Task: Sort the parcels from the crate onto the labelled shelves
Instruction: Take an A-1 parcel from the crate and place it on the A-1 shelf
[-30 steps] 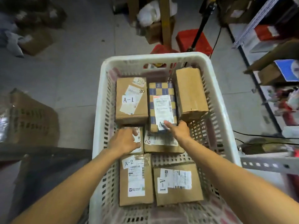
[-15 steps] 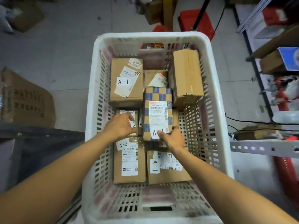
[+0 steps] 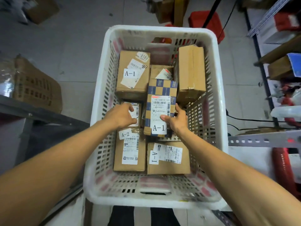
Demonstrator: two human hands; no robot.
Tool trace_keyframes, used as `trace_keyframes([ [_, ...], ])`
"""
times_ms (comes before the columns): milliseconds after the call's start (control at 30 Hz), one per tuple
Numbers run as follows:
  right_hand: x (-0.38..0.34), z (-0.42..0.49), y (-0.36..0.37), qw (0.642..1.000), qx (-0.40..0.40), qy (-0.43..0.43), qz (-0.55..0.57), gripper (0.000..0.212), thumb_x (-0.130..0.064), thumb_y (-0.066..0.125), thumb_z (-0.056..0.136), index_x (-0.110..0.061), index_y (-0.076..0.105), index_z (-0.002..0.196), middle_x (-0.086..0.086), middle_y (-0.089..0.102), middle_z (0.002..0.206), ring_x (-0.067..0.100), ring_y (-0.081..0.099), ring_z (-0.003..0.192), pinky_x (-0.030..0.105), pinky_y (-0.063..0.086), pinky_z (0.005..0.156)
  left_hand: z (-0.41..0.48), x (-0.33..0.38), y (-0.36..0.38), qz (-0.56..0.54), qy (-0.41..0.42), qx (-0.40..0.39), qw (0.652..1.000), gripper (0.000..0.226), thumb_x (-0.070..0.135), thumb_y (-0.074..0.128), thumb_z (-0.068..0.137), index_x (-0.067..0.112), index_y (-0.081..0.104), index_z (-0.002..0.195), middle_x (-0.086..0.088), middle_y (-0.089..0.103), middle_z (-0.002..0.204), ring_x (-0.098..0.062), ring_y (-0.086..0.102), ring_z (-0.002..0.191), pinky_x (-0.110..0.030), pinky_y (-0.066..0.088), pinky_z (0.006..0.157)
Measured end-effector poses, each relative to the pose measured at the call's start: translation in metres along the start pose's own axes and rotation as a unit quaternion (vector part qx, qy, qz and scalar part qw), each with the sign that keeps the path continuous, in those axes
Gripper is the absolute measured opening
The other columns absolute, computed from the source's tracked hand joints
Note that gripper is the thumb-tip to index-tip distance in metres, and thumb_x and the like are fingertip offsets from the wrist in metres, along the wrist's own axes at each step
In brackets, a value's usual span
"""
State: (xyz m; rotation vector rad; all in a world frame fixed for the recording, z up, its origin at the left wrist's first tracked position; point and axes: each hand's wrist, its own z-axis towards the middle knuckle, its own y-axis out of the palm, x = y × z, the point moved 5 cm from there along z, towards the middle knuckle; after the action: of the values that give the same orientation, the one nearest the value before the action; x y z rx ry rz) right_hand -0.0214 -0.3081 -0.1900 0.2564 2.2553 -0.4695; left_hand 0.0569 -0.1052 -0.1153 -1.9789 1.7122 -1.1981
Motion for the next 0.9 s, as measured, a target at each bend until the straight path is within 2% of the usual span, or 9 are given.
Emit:
trace_keyframes([
  [100,-0.024,-0.026,-0.009,0.999,-0.020,-0.043,0.018,0.084,-0.005,0.078,0.073,-0.016,0.035,0.146,0.009,0.061,0.127,0.024,0.060,0.114,0.049,0.050,0.095,-0.018,0.008,-0.024,0.010,0.015,0.022,1.000,0.046,0.027,0.068,0.080,0.017,0.053,0.123,-0.004,0.067,0.097,-0.022,0.063,0.094,-0.042,0.050,0.091],
  [267,-0.092,-0.085,-0.029,0.986,-0.041,-0.159,0.005,0.068,-0.005,0.079,0.072,-0.013,0.051,0.133,0.003,0.069,0.112,0.018,0.065,0.105,0.044,0.052,0.093,-0.062,0.039,-0.077,0.025,0.075,0.068,0.995,0.045,0.027,0.069,0.078,0.015,0.057,0.120,-0.003,0.068,0.096,-0.023,0.062,0.095,-0.040,0.051,0.089],
  [367,-0.129,-0.132,-0.040,0.980,-0.016,-0.195,0.029,0.080,-0.009,0.080,0.073,-0.018,0.040,0.142,-0.019,0.062,0.104,-0.009,0.062,0.088,0.016,0.053,0.081,-0.097,0.060,-0.107,0.032,0.115,0.085,0.989,0.043,0.027,0.068,0.080,0.014,0.056,0.118,-0.005,0.068,0.101,-0.024,0.061,0.098,-0.040,0.051,0.088],
  [400,-0.138,-0.151,-0.043,0.977,-0.007,-0.211,0.042,0.079,-0.009,0.079,0.074,-0.019,0.040,0.142,-0.016,0.063,0.108,-0.012,0.062,0.088,0.012,0.052,0.077,-0.110,0.065,-0.116,0.031,0.128,0.093,0.987,0.042,0.028,0.068,0.080,0.014,0.055,0.118,-0.005,0.068,0.102,-0.023,0.061,0.098,-0.039,0.050,0.088],
  [500,-0.157,-0.203,-0.052,0.965,0.028,-0.252,0.068,0.068,-0.007,0.076,0.076,-0.016,0.047,0.138,0.000,0.065,0.122,0.001,0.064,0.102,0.021,0.053,0.084,-0.151,0.076,-0.142,0.020,0.165,0.121,0.979,0.043,0.025,0.069,0.079,0.014,0.056,0.119,-0.003,0.067,0.100,-0.022,0.060,0.096,-0.035,0.049,0.086],
  [600,-0.169,-0.255,-0.060,0.950,0.073,-0.286,0.104,0.054,0.002,0.068,0.081,-0.007,0.051,0.132,0.003,0.069,0.113,0.001,0.067,0.090,0.019,0.054,0.076,-0.196,0.083,-0.159,0.045,0.196,0.126,0.971,0.041,0.024,0.066,0.080,0.014,0.055,0.118,-0.003,0.067,0.099,-0.023,0.060,0.098,-0.036,0.050,0.086],
  [667,-0.178,-0.284,-0.065,0.942,0.089,-0.302,0.120,0.050,0.004,0.065,0.083,-0.007,0.053,0.130,0.001,0.069,0.110,0.007,0.065,0.091,0.025,0.055,0.082,-0.218,0.085,-0.167,0.062,0.208,0.129,0.968,0.042,0.025,0.066,0.080,0.013,0.055,0.119,-0.003,0.068,0.100,-0.024,0.060,0.100,-0.035,0.050,0.085],
  [800,-0.189,-0.345,-0.083,0.922,0.117,-0.340,0.145,0.058,0.000,0.068,0.082,-0.012,0.050,0.136,-0.005,0.068,0.113,0.012,0.061,0.106,0.031,0.049,0.094,-0.267,0.095,-0.177,0.090,0.240,0.150,0.955,0.042,0.025,0.066,0.079,0.010,0.057,0.118,-0.006,0.069,0.102,-0.022,0.060,0.098,-0.036,0.051,0.081],
  [900,-0.194,-0.384,-0.096,0.910,0.118,-0.361,0.164,0.054,0.000,0.067,0.083,-0.013,0.052,0.133,-0.011,0.069,0.108,0.017,0.061,0.107,0.038,0.051,0.095,-0.303,0.104,-0.178,0.109,0.259,0.165,0.945,0.036,0.026,0.065,0.080,0.010,0.058,0.111,-0.008,0.069,0.101,-0.023,0.062,0.093,-0.039,0.053,0.081],
])
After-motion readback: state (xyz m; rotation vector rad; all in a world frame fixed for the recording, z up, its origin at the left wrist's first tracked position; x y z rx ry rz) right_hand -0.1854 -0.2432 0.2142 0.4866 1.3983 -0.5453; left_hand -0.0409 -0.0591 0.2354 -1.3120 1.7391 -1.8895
